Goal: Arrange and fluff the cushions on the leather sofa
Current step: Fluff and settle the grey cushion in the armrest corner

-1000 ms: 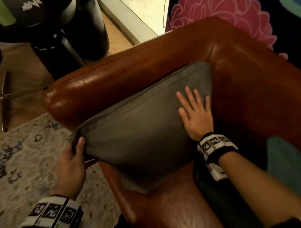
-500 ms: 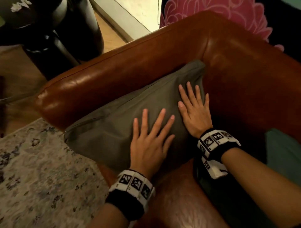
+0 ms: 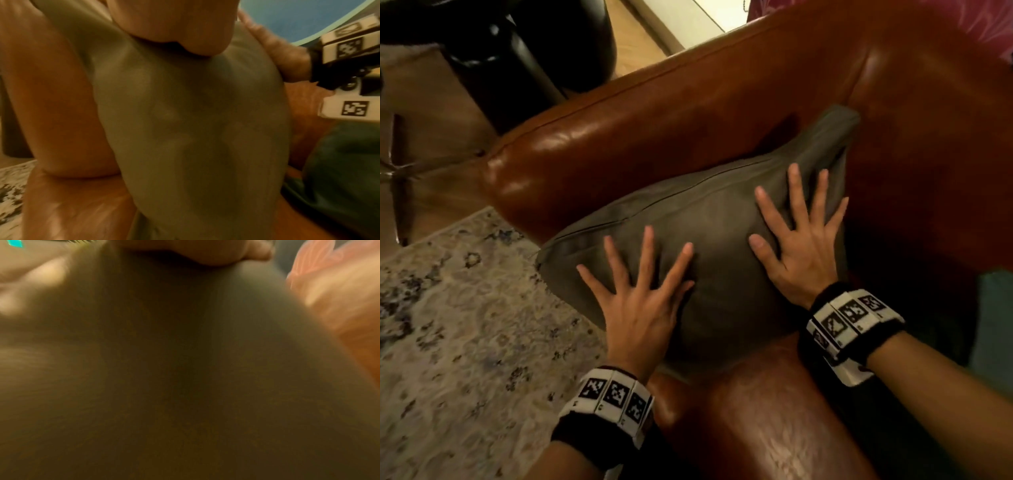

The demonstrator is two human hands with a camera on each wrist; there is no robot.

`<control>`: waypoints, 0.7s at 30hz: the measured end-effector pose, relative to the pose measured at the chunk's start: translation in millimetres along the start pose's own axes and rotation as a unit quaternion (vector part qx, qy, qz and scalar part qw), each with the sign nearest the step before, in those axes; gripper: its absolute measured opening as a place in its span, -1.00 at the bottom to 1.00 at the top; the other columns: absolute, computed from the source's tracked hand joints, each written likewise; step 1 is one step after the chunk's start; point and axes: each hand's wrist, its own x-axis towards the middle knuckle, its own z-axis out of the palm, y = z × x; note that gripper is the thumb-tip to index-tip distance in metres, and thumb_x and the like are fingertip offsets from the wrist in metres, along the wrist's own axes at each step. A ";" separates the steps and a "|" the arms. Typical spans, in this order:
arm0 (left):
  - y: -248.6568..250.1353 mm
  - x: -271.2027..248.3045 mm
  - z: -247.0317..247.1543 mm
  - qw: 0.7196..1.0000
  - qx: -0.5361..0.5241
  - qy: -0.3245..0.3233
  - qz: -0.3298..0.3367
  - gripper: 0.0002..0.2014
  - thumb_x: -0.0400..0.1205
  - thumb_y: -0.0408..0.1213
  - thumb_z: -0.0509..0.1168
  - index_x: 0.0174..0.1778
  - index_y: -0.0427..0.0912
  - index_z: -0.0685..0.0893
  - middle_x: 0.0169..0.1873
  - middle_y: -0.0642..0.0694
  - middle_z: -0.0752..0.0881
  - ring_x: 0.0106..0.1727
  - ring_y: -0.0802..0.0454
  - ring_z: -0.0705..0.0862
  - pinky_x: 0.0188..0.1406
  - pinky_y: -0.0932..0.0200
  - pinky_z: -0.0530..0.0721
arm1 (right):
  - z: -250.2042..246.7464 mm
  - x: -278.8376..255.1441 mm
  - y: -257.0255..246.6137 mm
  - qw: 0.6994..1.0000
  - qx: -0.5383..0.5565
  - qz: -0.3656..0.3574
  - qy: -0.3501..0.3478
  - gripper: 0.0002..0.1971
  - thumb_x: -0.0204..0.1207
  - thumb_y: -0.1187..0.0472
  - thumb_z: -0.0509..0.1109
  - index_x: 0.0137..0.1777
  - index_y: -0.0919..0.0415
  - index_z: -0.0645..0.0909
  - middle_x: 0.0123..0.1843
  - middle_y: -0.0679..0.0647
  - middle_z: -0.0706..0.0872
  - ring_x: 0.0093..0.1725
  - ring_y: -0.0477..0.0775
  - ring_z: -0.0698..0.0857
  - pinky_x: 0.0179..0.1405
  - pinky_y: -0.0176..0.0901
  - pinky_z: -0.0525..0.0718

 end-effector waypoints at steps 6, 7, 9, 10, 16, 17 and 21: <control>-0.8 45.8 22.3 0.999 0.019 0.031 0.005 -0.53 0.75 0.21 -0.11 0.62 0.38 0.08 0.67 0.06 0.13 0.65 -0.47 -0.06 0.33 -0.79 -0.16 | 22.3 43.3 23.2 0.995 -0.063 0.048 -0.061 -0.40 0.62 -0.41 -0.33 0.65 -0.43 -0.32 0.76 -0.14 -0.26 0.73 0.33 -0.24 0.47 0.76 -0.22; -0.6 51.6 25.8 0.999 0.018 0.027 0.002 -0.53 0.75 0.22 -0.12 0.62 0.38 0.08 0.67 0.07 0.12 0.65 -0.47 -0.08 0.32 -0.80 -0.16 | 24.2 48.3 25.8 0.995 -0.068 0.047 -0.063 -0.42 0.61 -0.41 -0.34 0.62 -0.46 -0.35 0.74 -0.18 -0.31 0.74 0.30 -0.26 0.47 0.74 -0.24; 0.4 58.6 33.1 1.000 0.010 0.017 -0.003 -0.53 0.75 0.22 -0.17 0.62 0.39 0.06 0.67 0.08 0.10 0.65 -0.44 -0.14 0.30 -0.80 -0.19 | 27.3 55.3 29.6 0.993 -0.074 0.052 -0.074 -0.43 0.60 -0.43 -0.37 0.59 -0.51 -0.40 0.72 -0.22 -0.37 0.74 0.25 -0.30 0.48 0.70 -0.27; 1.4 61.4 36.2 1.000 0.005 0.010 -0.009 -0.53 0.75 0.22 -0.20 0.62 0.39 0.04 0.67 0.08 0.10 0.66 -0.43 -0.18 0.29 -0.80 -0.21 | 28.9 58.1 31.6 0.992 -0.077 0.056 -0.083 -0.44 0.58 -0.44 -0.40 0.57 -0.53 -0.43 0.71 -0.24 -0.41 0.73 0.22 -0.33 0.48 0.68 -0.29; 5.2 69.4 26.9 0.998 0.009 -0.053 -0.033 -0.51 0.73 0.22 -0.26 0.63 0.40 -0.03 0.69 0.13 0.02 0.69 -0.38 -0.22 0.35 -0.79 -0.20 | 24.4 69.6 30.1 0.984 -0.083 0.063 -0.142 -0.45 0.53 -0.45 -0.45 0.47 -0.57 -0.58 0.64 -0.32 -0.56 0.69 0.09 -0.48 0.53 0.64 -0.34; 5.7 65.6 19.3 0.998 0.016 -0.053 -0.035 -0.51 0.74 0.21 -0.23 0.64 0.38 -0.01 0.69 0.10 0.06 0.69 -0.40 -0.14 0.35 -0.79 -0.15 | 20.3 68.0 28.3 0.984 -0.089 0.058 -0.143 -0.45 0.54 -0.43 -0.44 0.48 -0.55 -0.58 0.65 -0.30 -0.53 0.68 0.08 -0.48 0.54 0.62 -0.36; 46.9 48.2 -16.4 0.997 -0.011 -0.032 -0.069 -0.44 0.72 0.01 -0.01 0.67 -0.02 0.23 0.67 -0.16 0.23 0.70 -0.36 -0.03 0.44 -0.70 -0.18 | 0.9 42.7 17.6 0.996 -0.076 -0.008 -0.052 -0.45 0.72 -0.24 -0.34 0.69 -0.28 -0.33 0.75 -0.13 -0.15 0.71 -0.01 -0.31 0.56 0.55 -0.25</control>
